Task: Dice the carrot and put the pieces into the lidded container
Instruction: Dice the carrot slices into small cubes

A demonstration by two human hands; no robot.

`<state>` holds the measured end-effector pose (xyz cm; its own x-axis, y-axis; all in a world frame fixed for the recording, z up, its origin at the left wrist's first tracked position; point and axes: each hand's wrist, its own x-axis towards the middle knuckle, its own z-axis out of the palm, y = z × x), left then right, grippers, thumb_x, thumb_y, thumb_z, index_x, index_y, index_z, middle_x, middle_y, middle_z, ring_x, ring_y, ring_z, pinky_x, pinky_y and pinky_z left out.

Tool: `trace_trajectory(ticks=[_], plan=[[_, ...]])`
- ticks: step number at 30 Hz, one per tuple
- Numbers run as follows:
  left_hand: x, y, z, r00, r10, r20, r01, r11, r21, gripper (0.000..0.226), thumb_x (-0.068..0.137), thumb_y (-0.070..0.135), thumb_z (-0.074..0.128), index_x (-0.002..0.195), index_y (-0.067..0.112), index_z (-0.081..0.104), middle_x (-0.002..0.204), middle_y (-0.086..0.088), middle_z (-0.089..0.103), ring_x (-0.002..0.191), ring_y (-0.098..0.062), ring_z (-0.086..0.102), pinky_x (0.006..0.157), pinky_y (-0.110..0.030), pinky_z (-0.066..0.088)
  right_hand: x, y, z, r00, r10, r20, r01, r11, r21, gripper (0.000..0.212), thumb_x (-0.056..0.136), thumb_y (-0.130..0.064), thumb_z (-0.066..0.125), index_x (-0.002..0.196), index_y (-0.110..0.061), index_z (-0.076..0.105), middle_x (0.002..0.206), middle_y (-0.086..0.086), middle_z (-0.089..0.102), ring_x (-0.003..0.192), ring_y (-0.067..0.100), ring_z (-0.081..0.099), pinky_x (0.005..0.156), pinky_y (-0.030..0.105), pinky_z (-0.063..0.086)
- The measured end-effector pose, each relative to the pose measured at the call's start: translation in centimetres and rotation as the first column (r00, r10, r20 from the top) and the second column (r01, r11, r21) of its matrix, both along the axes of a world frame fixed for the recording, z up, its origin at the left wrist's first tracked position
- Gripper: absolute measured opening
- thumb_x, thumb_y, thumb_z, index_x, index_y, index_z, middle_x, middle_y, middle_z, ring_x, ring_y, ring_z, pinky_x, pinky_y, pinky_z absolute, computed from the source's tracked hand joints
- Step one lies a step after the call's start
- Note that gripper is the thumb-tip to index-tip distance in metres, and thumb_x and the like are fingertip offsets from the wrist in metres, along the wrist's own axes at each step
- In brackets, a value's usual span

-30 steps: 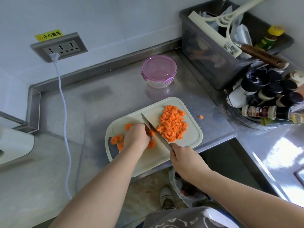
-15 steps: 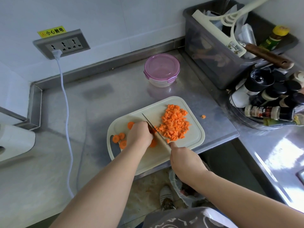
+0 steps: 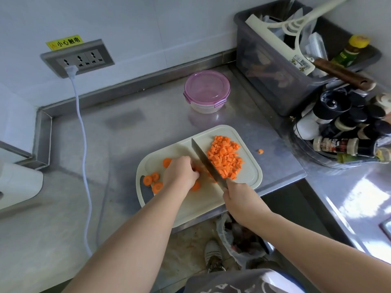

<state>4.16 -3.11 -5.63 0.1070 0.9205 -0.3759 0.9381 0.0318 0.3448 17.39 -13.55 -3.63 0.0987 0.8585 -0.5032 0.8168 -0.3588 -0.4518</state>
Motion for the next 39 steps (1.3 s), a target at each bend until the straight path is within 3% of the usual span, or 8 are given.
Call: trace_trajectory(ticks=[5,7,13,17,23,30,34,39], plan=[[1.1,0.3,-0.8,0.993,0.026,0.116,-0.025,1.0,-0.012,0.013,0.085,0.021,0.064,0.098,0.019,0.066,0.096,-0.002,0.069,0.087,-0.023,0.065,0.068,-0.031,0.05,1.6,0.2,1.0,0.999,-0.019,-0.044,0.021,0.998,0.063,0.018,0.102,-0.023,0.032,0.088,-0.016,0.041,0.071,0.003,0.052,0.058,0.02,0.046,0.058,0.037,0.04],[1.2,0.5,-1.2,0.976,0.041,0.213,-0.037,0.999,-0.024,0.016,0.084,0.017,0.066,0.101,0.017,0.067,0.097,-0.003,0.07,0.093,-0.024,0.066,0.077,-0.032,0.052,2.2,0.4,1.3,0.999,-0.019,-0.029,0.021,0.996,0.087,0.018,0.103,-0.024,0.032,0.089,-0.017,0.04,0.072,0.004,0.053,0.059,0.023,0.049,0.059,0.038,0.043],[-1.5,1.0,-0.1,0.891,0.152,0.429,-0.147,0.988,-0.044,0.016,0.087,0.007,0.062,0.099,0.017,0.066,0.091,0.003,0.064,0.09,-0.015,0.062,0.082,-0.025,0.046,3.5,0.3,1.9,1.0,-0.026,-0.007,0.026,0.989,0.146,0.023,0.103,-0.026,0.033,0.084,-0.017,0.042,0.064,0.002,0.049,0.056,0.024,0.048,0.058,0.045,0.046],[-3.8,-0.7,1.0,0.894,0.239,0.378,-0.252,0.967,-0.014,0.022,0.089,0.005,0.059,0.109,0.009,0.064,0.103,-0.002,0.067,0.09,-0.015,0.06,0.079,-0.02,0.04,2.2,-0.3,2.2,0.997,0.024,-0.067,-0.017,0.994,0.11,0.029,0.102,-0.023,0.033,0.073,-0.02,0.034,0.065,0.001,0.045,0.055,0.02,0.04,0.056,0.035,0.035],[-3.2,-4.7,-0.2,0.943,0.249,0.221,-0.226,0.966,-0.125,0.023,0.087,0.019,0.064,0.11,0.015,0.063,0.108,0.001,0.067,0.106,-0.02,0.06,0.088,-0.028,0.046,0.2,-1.1,0.8,0.992,0.095,-0.079,-0.09,0.993,0.074,0.016,0.1,-0.023,0.033,0.088,-0.017,0.042,0.081,0.005,0.054,0.072,0.026,0.051,0.069,0.041,0.047],[-2.4,-5.1,-0.7,0.87,0.377,0.316,-0.354,0.926,-0.132,0.025,0.089,0.02,0.063,0.113,0.014,0.064,0.107,-0.001,0.068,0.101,-0.021,0.063,0.089,-0.036,0.05,-0.7,-1.5,-0.6,0.989,0.148,-0.015,-0.147,0.988,0.04,0.022,0.1,-0.027,0.033,0.11,-0.016,0.05,0.093,0.007,0.063,0.082,0.026,0.062,0.075,0.045,0.055],[-2.1,-4.8,-1.0,0.806,0.458,0.375,-0.424,0.889,-0.174,0.019,0.085,0.014,0.063,0.104,0.013,0.067,0.097,-0.004,0.071,0.09,-0.022,0.067,0.087,-0.041,0.054,-1.1,-1.7,-0.8,0.988,0.154,-0.03,-0.152,0.987,0.041,0.026,0.1,-0.026,0.034,0.121,-0.017,0.047,0.098,0.006,0.063,0.084,0.024,0.063,0.075,0.043,0.056],[-1.6,-3.7,-0.8,0.756,0.507,0.414,-0.457,0.862,-0.221,0.019,0.081,0.009,0.066,0.1,0.011,0.068,0.093,-0.009,0.072,0.087,-0.025,0.069,0.085,-0.04,0.055,-0.9,-1.1,-0.9,0.993,0.108,-0.052,-0.106,0.993,0.043,0.023,0.1,-0.025,0.033,0.114,-0.017,0.049,0.094,0.006,0.063,0.081,0.024,0.062,0.074,0.044,0.056]])
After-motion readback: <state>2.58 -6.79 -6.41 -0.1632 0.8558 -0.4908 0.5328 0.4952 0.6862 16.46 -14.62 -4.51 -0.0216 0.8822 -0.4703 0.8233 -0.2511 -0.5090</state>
